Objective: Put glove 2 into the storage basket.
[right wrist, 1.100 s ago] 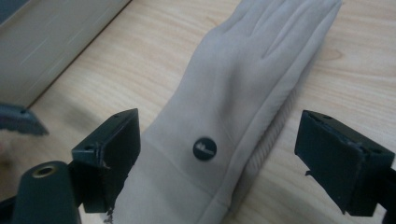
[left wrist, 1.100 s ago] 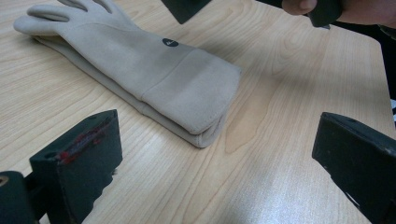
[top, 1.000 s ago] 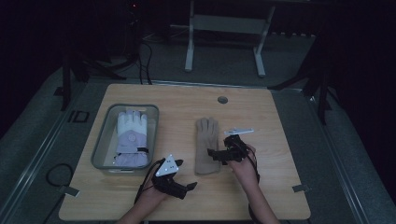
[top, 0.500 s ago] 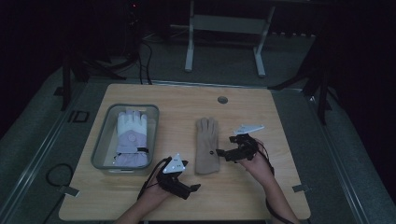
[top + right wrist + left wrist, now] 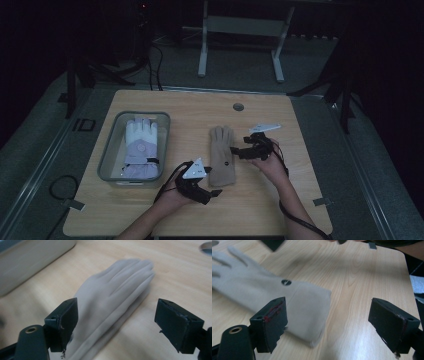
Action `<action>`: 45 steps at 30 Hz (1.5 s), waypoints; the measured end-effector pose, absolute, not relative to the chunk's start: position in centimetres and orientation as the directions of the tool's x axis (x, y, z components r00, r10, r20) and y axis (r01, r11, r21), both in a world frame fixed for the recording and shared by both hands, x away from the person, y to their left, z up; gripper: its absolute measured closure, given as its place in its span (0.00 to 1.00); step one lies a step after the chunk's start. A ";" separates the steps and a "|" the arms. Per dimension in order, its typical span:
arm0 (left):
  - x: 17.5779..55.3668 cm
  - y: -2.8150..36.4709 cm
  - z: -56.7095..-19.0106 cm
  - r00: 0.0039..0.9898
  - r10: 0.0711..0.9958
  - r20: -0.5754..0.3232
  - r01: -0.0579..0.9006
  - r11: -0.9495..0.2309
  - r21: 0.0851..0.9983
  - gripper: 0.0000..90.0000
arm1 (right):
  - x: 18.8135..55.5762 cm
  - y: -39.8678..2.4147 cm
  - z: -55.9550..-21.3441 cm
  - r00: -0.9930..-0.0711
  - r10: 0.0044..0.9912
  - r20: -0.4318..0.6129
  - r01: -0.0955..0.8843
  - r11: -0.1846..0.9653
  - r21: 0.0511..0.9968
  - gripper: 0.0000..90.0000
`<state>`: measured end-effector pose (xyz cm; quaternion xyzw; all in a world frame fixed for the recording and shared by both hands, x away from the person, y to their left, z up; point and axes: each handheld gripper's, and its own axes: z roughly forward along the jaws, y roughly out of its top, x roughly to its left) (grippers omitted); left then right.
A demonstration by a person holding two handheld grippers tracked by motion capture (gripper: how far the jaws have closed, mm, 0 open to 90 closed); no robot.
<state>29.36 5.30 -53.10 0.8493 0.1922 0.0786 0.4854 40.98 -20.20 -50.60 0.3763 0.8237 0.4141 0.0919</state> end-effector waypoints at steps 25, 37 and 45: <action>32.5 3.4 -55.8 0.928 0.368 -0.056 0.282 -0.597 0.751 0.39 | 43.8 -17.2 -54.8 -0.686 0.695 0.216 0.637 0.429 0.640 0.68; 31.8 2.7 -55.9 0.938 0.342 0.060 0.201 -0.677 0.708 0.41 | 41.8 -15.7 -53.9 -0.744 0.667 -0.020 0.479 0.555 0.680 0.88; 31.9 2.3 -55.3 0.923 0.362 0.129 0.190 -0.721 0.666 0.72 | 41.8 -15.1 -53.8 -0.738 0.674 -0.024 0.487 0.558 0.672 0.89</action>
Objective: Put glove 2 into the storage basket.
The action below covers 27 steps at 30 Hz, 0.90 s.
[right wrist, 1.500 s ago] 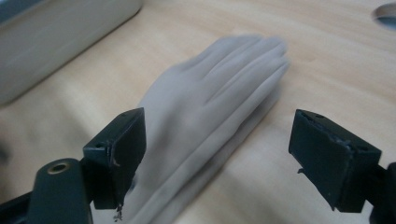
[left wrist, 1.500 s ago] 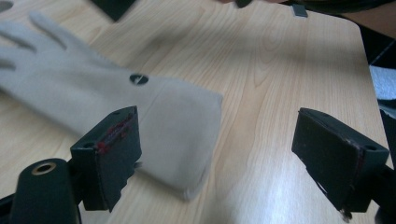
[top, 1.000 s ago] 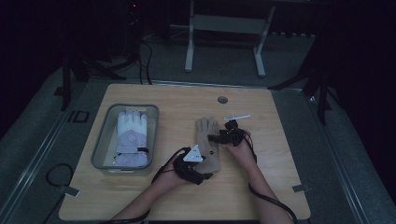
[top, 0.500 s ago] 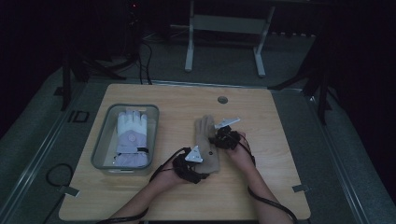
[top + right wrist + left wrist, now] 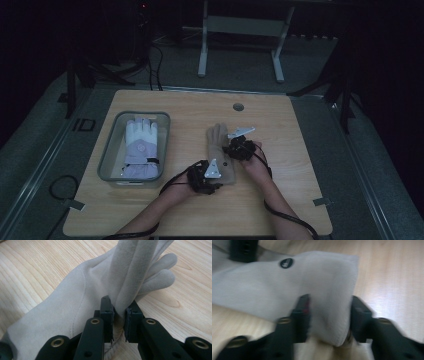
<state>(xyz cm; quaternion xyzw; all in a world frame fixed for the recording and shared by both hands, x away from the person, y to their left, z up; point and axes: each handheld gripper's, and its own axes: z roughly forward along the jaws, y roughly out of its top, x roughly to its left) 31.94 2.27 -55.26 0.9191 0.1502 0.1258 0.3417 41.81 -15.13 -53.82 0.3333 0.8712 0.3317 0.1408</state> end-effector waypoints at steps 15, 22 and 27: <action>32.2 2.5 -53.3 0.917 0.378 0.125 0.221 -0.745 0.629 0.91 | 41.5 -14.0 -51.7 -0.745 0.666 -0.038 0.458 0.551 0.697 0.90; 32.0 3.6 -50.9 0.909 0.377 0.178 0.201 -0.770 0.605 0.91 | 41.3 -13.5 -49.4 -0.747 0.665 -0.021 0.439 0.515 0.736 0.91; 31.9 4.3 -49.5 0.906 0.374 0.200 0.190 -0.778 0.599 0.91 | 41.0 -12.7 -47.4 -0.755 0.655 -0.029 0.412 0.508 0.756 0.91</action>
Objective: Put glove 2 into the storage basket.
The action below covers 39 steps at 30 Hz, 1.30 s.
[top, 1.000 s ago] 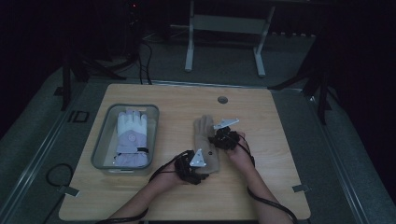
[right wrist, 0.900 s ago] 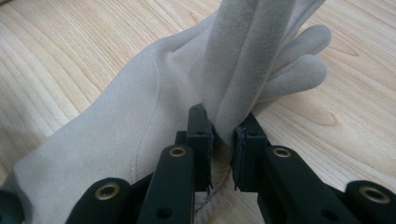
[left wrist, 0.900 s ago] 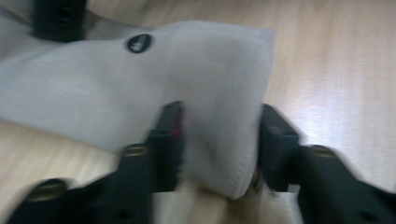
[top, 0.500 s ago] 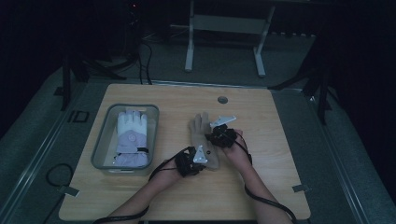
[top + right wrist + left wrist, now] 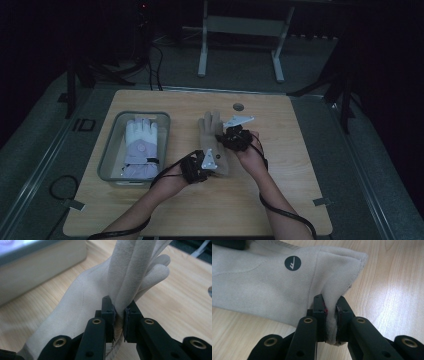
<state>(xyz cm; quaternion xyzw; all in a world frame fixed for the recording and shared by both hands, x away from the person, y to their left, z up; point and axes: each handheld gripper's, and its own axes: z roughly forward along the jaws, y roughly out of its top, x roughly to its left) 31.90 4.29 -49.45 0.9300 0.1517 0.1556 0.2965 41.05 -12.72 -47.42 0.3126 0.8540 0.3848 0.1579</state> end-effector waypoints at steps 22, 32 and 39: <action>30.4 9.7 -44.9 0.887 0.382 0.260 0.195 -0.820 0.538 0.91 | 40.4 -7.1 -43.3 -0.809 0.587 -0.032 0.338 0.509 0.791 0.90; 29.6 13.3 -43.9 0.871 0.411 0.270 0.226 -0.822 0.523 0.91 | 40.5 -3.4 -42.6 -0.832 0.555 -0.014 0.325 0.508 0.798 0.90; 29.2 15.8 -43.8 0.854 0.445 0.270 0.264 -0.818 0.511 0.91 | 40.4 0.0 -42.2 -0.851 0.525 -0.022 0.303 0.525 0.795 0.90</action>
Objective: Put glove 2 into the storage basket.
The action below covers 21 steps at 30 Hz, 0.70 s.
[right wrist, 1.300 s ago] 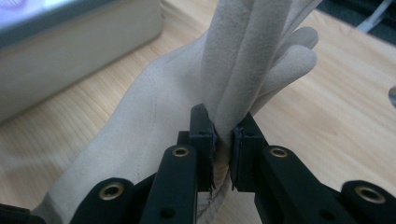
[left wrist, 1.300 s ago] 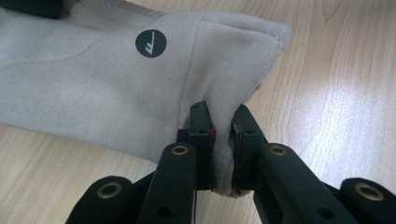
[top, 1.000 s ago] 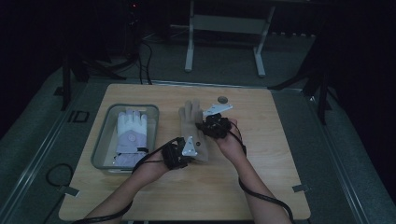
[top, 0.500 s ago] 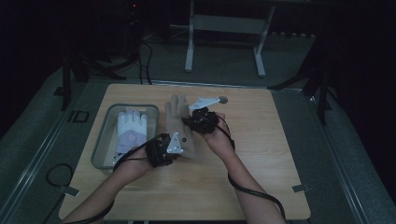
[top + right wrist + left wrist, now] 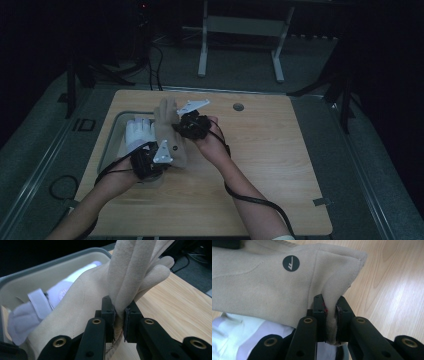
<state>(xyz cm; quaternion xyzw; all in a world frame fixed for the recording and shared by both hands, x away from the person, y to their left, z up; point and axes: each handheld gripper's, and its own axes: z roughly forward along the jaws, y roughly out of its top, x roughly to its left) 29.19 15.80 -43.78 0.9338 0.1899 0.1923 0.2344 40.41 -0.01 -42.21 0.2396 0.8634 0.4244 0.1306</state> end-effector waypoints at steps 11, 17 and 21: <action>28.3 20.1 -43.9 0.825 0.501 0.260 0.335 -0.806 0.488 0.91 | 40.6 5.8 -42.9 -0.885 0.466 0.000 0.283 0.537 0.795 0.90; 27.8 22.3 -44.2 0.805 0.537 0.252 0.377 -0.791 0.482 0.91 | 40.7 8.4 -43.3 -0.898 0.439 0.001 0.268 0.548 0.792 0.90; 27.8 23.3 -44.5 0.793 0.559 0.242 0.396 -0.775 0.492 0.91 | 40.7 9.6 -43.4 -0.903 0.430 -0.004 0.260 0.553 0.792 0.90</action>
